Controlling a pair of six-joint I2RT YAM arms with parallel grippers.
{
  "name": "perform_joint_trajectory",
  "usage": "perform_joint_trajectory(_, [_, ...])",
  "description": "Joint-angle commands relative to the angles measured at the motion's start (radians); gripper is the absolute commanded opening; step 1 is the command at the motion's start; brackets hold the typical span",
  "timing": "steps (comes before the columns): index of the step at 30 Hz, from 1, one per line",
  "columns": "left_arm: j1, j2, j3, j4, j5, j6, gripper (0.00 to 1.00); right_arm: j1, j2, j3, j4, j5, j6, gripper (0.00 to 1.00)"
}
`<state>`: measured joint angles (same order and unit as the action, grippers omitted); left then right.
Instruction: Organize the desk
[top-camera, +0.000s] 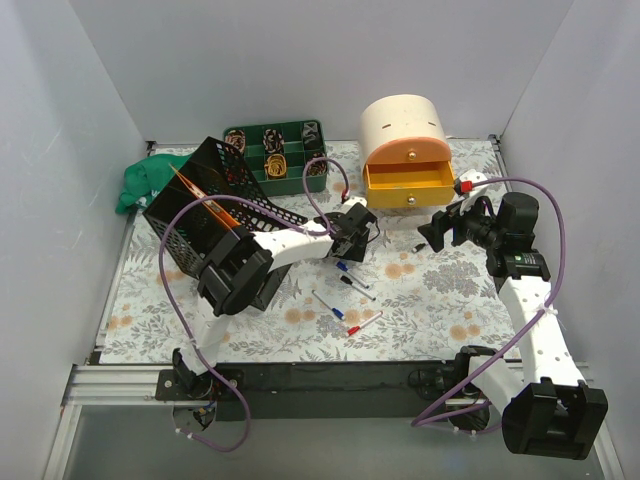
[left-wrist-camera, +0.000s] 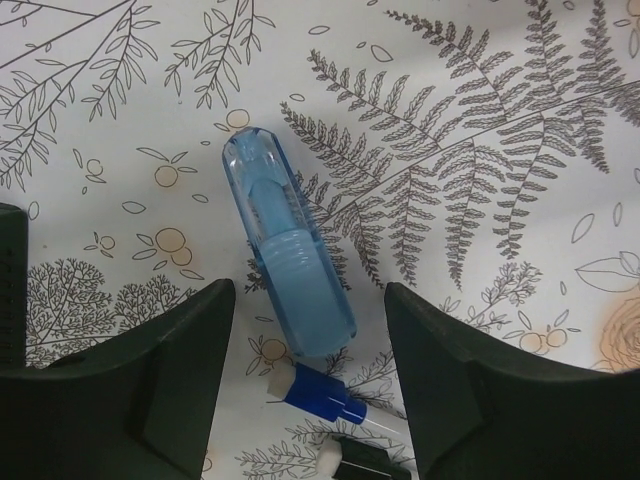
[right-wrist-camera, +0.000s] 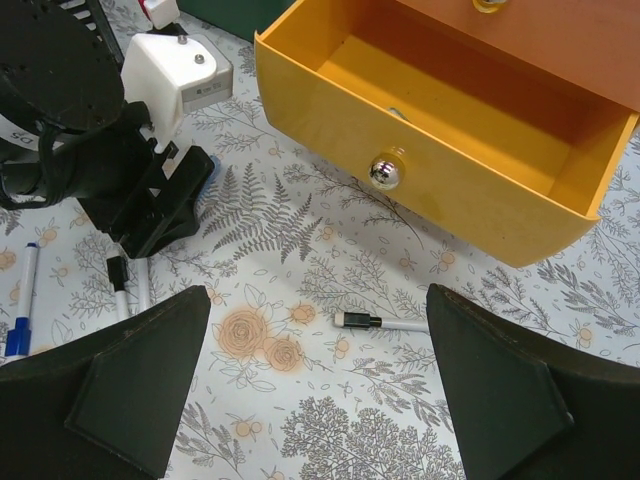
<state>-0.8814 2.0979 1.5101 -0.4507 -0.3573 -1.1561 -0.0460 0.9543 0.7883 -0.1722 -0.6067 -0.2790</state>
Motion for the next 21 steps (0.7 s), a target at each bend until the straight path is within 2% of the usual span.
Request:
perform_joint_trajectory(1, [-0.005, 0.010, 0.051, -0.045, -0.048, 0.033, 0.61, -0.009, -0.011, -0.006, 0.043, -0.018, 0.017, 0.98])
perform_joint_trajectory(4, [-0.005, 0.031, 0.064, -0.057, -0.040, 0.041, 0.59, -0.012, -0.011, -0.009, 0.045, -0.016, 0.017, 0.98])
perform_joint_trajectory(7, [-0.005, 0.039, 0.067, -0.062, -0.042, 0.041, 0.50, -0.017, -0.011, -0.009, 0.048, -0.016, 0.017, 0.98])
perform_joint_trajectory(8, [-0.005, 0.040, 0.068, -0.060, -0.045, 0.042, 0.43, -0.018, -0.009, -0.011, 0.046, -0.019, 0.018, 0.98])
perform_joint_trajectory(15, [-0.005, 0.021, 0.049, -0.037, -0.031, 0.070, 0.18, -0.026, -0.003, -0.012, 0.048, -0.024, 0.018, 0.98])
perform_joint_trajectory(21, [-0.005, -0.088, -0.039, 0.101, 0.020, 0.178, 0.11, -0.034, -0.002, -0.012, 0.048, -0.019, 0.017, 0.98])
